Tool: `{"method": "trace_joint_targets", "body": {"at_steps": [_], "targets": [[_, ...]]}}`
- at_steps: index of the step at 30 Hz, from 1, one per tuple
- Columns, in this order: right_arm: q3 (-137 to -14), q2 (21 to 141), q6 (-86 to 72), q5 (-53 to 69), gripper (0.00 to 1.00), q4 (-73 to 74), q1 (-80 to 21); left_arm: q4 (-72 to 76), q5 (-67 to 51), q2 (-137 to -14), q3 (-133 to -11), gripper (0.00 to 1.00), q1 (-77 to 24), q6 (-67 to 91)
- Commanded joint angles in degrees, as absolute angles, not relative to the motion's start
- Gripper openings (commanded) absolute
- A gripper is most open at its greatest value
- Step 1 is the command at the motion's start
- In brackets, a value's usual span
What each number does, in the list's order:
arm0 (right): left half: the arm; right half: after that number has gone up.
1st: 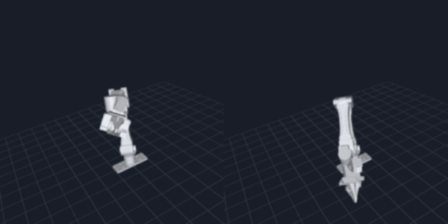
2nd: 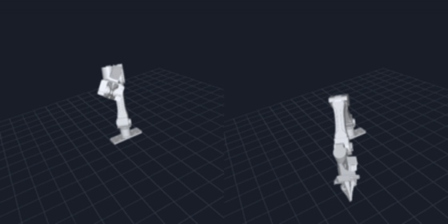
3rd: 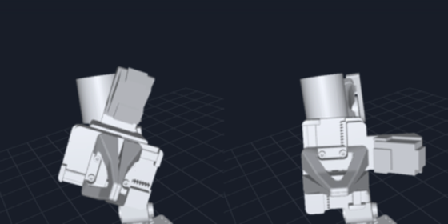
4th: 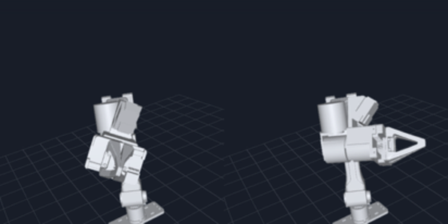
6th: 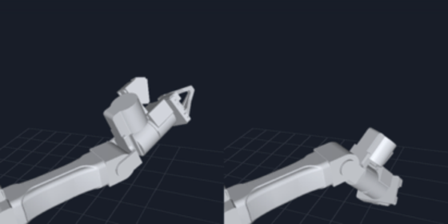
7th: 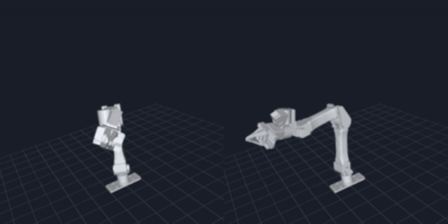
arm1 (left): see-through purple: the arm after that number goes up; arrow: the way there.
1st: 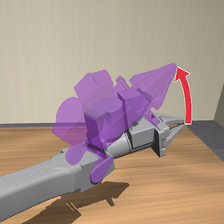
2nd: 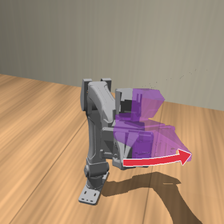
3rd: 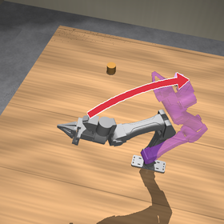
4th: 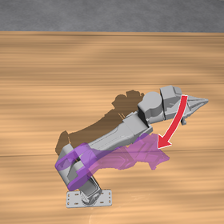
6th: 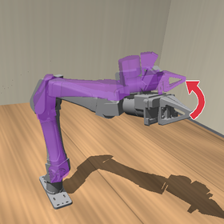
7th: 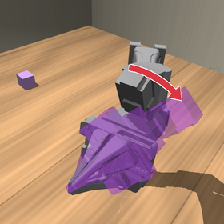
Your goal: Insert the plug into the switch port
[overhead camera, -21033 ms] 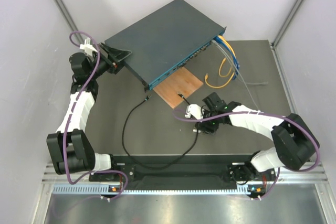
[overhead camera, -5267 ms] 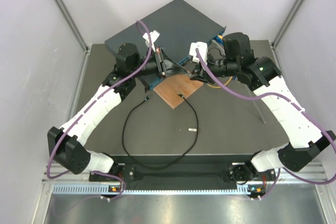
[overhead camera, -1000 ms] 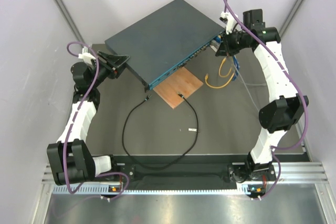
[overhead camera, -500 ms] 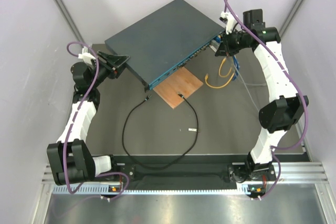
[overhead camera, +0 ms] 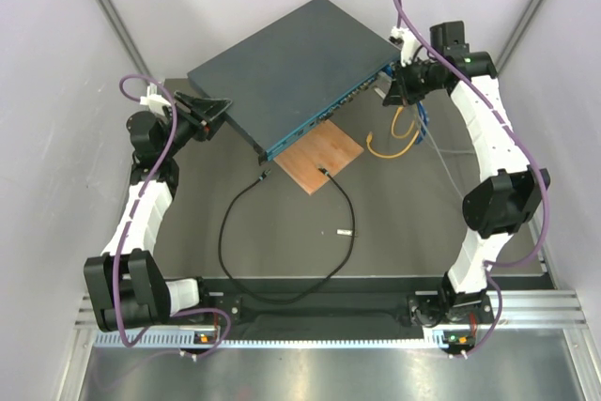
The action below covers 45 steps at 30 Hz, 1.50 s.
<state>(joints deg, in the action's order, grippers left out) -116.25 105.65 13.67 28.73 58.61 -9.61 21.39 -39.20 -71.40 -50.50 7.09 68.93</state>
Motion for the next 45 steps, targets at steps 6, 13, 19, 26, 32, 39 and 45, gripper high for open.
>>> {"method": "trace_joint_targets", "body": {"at_steps": [6,13,19,26,32,39,45], "targets": [[-116.8,104.3,13.4,29.4,0.0,54.8,-10.3,23.6,-38.5,-70.8,-52.3,0.0,6.5,65.3],[-117.2,104.6,13.7,30.2,0.0,55.2,-10.8,23.6,-38.3,-70.9,-52.3,0.0,6.5,65.4],[-119.2,105.4,13.4,30.3,0.0,55.2,-11.2,23.4,-38.5,-70.8,-52.5,0.0,6.5,65.3],[-120.1,106.1,13.4,30.4,0.0,55.2,-11.4,23.4,-38.4,-70.8,-52.2,0.0,6.5,65.2],[-120.4,106.2,13.1,30.5,0.0,54.7,-11.7,23.4,-38.4,-70.8,-52.2,0.0,6.5,65.0],[-120.2,107.0,13.5,30.6,0.0,55.0,-12.2,23.4,-38.3,-70.9,-52.1,0.0,6.4,65.2],[-120.1,107.9,13.9,30.1,0.0,54.4,-12.7,23.4,-38.4,-70.9,-52.2,0.0,6.4,65.1]]}}
